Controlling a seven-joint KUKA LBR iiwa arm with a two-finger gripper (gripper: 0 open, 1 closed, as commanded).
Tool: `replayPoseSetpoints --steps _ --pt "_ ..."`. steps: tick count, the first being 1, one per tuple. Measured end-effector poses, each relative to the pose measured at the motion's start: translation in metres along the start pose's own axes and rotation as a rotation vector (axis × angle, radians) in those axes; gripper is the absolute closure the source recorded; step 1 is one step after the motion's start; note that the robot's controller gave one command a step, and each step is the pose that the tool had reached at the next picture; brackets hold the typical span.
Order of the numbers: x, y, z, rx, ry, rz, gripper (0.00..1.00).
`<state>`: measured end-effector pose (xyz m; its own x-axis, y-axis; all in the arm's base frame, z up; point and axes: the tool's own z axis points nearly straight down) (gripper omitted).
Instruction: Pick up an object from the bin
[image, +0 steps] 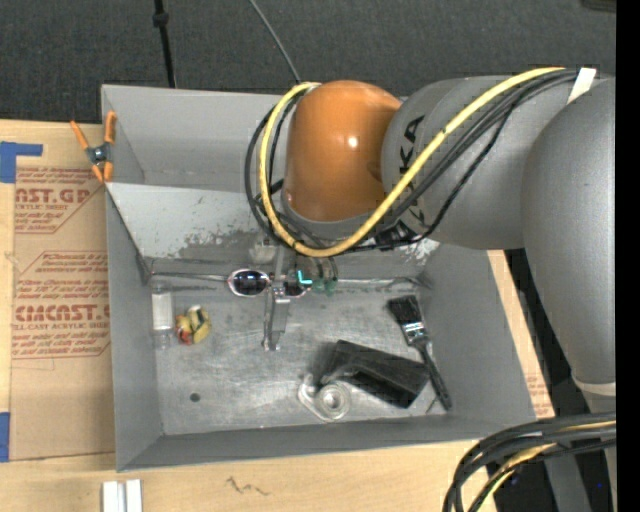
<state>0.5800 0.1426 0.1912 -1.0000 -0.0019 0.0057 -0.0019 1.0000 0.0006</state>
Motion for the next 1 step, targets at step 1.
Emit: replayPoseSetpoints --steps 1 --pt "-0.0018 -0.0005 -0.0042 -0.001 -0.007 0.001 0.0"
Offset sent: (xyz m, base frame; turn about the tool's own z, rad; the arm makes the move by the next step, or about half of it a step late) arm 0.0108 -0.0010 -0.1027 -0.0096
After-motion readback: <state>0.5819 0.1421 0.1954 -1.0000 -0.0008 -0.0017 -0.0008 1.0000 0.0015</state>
